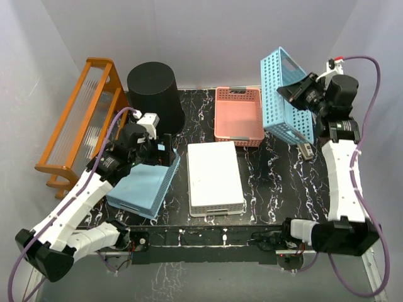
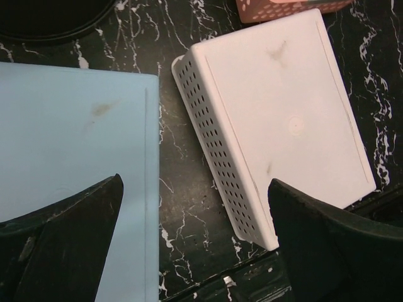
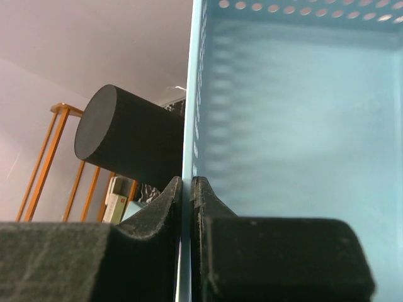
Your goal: Turn the large container upside down
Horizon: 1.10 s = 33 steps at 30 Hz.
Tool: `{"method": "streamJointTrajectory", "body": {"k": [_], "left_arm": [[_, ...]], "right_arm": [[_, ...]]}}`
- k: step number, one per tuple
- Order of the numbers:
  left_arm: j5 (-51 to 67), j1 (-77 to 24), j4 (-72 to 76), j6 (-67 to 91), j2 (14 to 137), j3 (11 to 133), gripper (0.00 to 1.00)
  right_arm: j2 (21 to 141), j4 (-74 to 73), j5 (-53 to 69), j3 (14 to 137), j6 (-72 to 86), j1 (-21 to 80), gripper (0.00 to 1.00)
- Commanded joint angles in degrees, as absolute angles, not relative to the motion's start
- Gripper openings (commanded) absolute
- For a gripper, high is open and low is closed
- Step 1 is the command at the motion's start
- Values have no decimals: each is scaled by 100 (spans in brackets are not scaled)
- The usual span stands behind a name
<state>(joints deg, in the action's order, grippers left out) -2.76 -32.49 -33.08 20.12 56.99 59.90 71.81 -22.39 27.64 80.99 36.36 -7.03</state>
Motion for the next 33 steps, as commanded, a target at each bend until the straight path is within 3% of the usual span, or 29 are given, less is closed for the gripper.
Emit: {"method": "streamJointTrajectory", "body": {"k": [1,7,15,22,27,33], "left_arm": [[566,-3270,-3027,1733,5882,6106,99],[1110,-3278,-2917,1418,6387,6238,99],[1906,-3244,-2776,1110,7176,6442,99],[2196,-3242,-2821,1131,7234,6522,99],[2596,-3237,-2901,1221,7114,6661,99],[2557,-3240,-3082,1155,6966,6673,99]], "right_arm": [[6177,-2720,1843,7890,3777,-558,0],[5410,-3612,1218,7301,3873,-442,0],[4075,-3544,1317,5972,4842,-446,0],[3969,-4316,1352,5651,4843,-444,0],[4066,-3133,2077,4844,5184,-448,0],[5541,-315,3113,4442,6180,-389,0]]}}
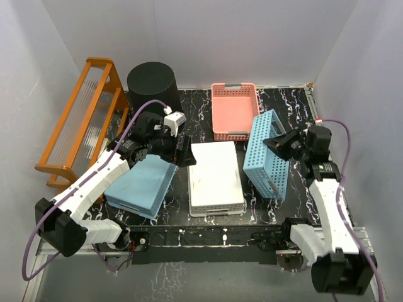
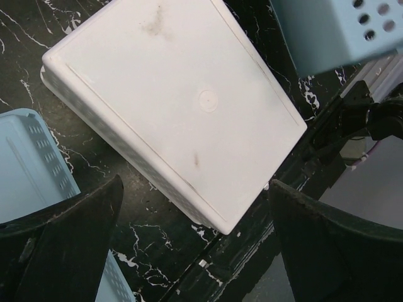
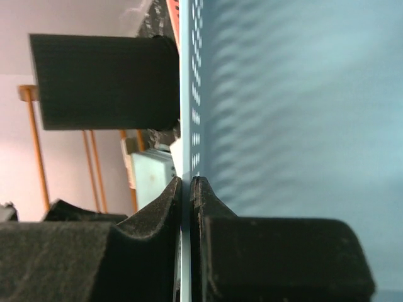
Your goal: Turn the large container upside down
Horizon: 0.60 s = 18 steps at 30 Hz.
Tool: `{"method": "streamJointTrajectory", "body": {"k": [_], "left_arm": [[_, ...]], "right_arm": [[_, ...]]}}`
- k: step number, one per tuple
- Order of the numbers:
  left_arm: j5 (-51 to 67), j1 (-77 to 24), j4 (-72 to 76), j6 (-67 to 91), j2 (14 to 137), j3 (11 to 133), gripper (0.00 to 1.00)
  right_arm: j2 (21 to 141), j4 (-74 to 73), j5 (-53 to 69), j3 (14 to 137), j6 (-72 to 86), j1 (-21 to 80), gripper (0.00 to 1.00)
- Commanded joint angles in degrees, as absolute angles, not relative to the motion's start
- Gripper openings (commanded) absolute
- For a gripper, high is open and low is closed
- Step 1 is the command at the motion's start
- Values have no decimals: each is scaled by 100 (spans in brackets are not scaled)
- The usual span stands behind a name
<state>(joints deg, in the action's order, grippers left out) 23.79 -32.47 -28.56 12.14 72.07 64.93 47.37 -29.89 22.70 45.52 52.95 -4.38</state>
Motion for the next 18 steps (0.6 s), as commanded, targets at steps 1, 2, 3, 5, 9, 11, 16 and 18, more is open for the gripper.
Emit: {"method": "streamJointTrajectory", "body": {"k": [1,2,3,5,9,11,16,18], "left_arm": [[2514,-3239,-3115,1137,6935,6665,99],[2451,-3243,-3134,1127,6907,6658,99],[2395,-3235,-3126,1125,6889,6654,99],[2356,-3243,-3061,1153,6880,6662,99],[2493,-3239,-2970,1221,6942,6661,99],[2430,-3236,-2971,1222,6947,6627,99],[2235,-3235,-2764,1299,6843,6513,99],[2264,-3235,-2734,1302,6866,6503,99]], "right_arm": [[5701,145,3138,4462,6399,-322,0],[5903,685,3166,4529,6559,-240,0],[6108,954,3175,4643,6669,-143,0],[6492,1246,3112,4910,6774,188,0],[6847,1640,3067,5178,7025,532,0],[6754,1517,3038,5163,6981,536,0],[6141,230,2978,5001,6281,290,0],[5743,-90,3093,4686,6224,86,0]]}}
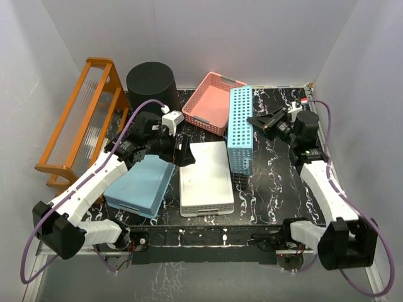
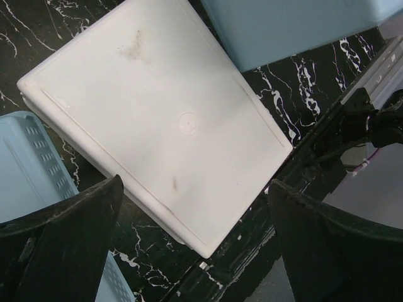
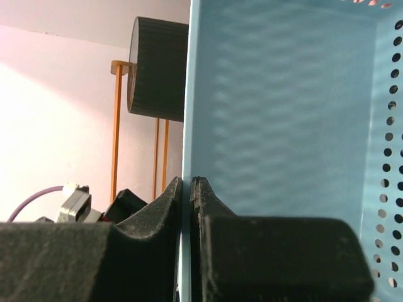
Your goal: Turn the large container upside down
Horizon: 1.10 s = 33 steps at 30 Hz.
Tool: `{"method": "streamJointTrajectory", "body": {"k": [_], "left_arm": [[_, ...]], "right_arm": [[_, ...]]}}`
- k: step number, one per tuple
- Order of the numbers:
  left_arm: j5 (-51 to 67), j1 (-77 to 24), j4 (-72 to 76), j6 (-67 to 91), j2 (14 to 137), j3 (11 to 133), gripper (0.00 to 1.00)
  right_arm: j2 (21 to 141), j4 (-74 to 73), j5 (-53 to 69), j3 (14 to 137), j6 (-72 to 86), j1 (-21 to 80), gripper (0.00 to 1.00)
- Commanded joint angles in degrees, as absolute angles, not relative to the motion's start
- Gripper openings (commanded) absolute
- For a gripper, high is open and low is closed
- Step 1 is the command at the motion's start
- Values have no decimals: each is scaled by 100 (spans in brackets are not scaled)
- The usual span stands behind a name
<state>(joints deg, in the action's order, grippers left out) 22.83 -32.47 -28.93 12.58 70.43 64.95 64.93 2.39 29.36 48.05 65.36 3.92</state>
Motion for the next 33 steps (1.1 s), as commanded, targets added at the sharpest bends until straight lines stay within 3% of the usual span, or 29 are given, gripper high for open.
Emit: {"method": "streamJointTrajectory", "body": {"k": [1,8,18,27,33], "left_arm": [[2282,-3236,-2734,1296,6885,6504,99],[2350,-3236,-2674,1261,7011,6465,99],[2335,-3236,-2627,1257,7093,6377,99],[2307,-3238,-2663,1248,7182,6375,99],[2219,-3240,-2751,1274,7196,6337,99]], "right_arm": [[5558,-244,3199,4451,6203,-39,0],[5104,-449,4589,3731,6108,-730,0],[5170,-331,4783,3792,6284,-731,0],[5112,1018,4940,2999,7269,-753,0],[5040,1136,4860,2605,7541,-895,0]]}}
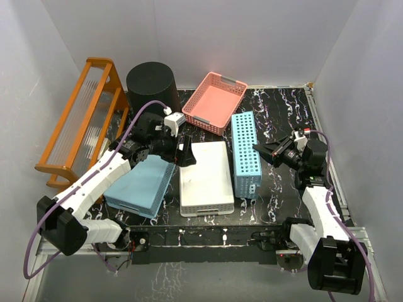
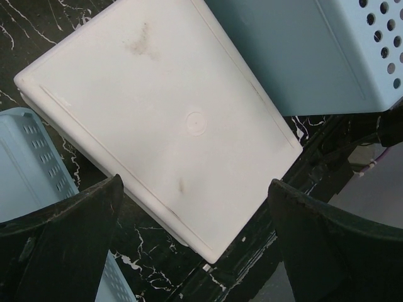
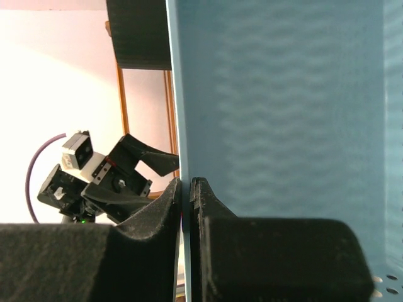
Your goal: Turn the large container upside down
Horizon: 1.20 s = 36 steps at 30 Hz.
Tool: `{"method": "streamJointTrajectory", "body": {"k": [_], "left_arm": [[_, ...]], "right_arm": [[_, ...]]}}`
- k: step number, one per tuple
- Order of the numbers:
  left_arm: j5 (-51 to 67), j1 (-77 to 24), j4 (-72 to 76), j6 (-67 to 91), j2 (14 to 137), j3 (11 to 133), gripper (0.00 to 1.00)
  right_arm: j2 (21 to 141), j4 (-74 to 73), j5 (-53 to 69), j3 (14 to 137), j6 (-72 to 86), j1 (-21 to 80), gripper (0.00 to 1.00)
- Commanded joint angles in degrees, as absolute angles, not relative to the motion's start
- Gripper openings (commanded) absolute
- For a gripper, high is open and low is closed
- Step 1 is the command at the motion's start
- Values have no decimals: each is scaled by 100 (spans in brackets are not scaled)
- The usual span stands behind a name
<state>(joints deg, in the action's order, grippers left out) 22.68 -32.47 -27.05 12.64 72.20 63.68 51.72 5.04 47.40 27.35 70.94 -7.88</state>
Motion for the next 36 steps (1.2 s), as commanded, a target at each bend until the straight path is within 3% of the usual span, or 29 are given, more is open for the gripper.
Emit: {"method": "streamJointTrajectory", "body": {"k": [1,9,17,26,34,36], "left_arm": [[2209,-3236,-2774,1263,7189,6337,99],[2149,-3241,-3106,1047,7340,6455,99],[2386,-3238,-3200,1040,7329,6446,99],[2321,-3239,-3335,1072,7206,6517,99],[2388,-3239,-3452,938,7376,6821,99],[2456,-3241,-3402,969,7319,6828,99]], "right_arm": [[5020,1092,4868,2579,7548,-935,0],[5056,-2061,4040,3481,5376,-1190,0],[5112,-3255,3044,3841,4297,-1472,2],[5075,-4117,1828,4321,3641,-1556,20],[4953,-4720,701,4842,3374,-1556,74],[4989,-4801,522,5016,3293,-1556,77]]}}
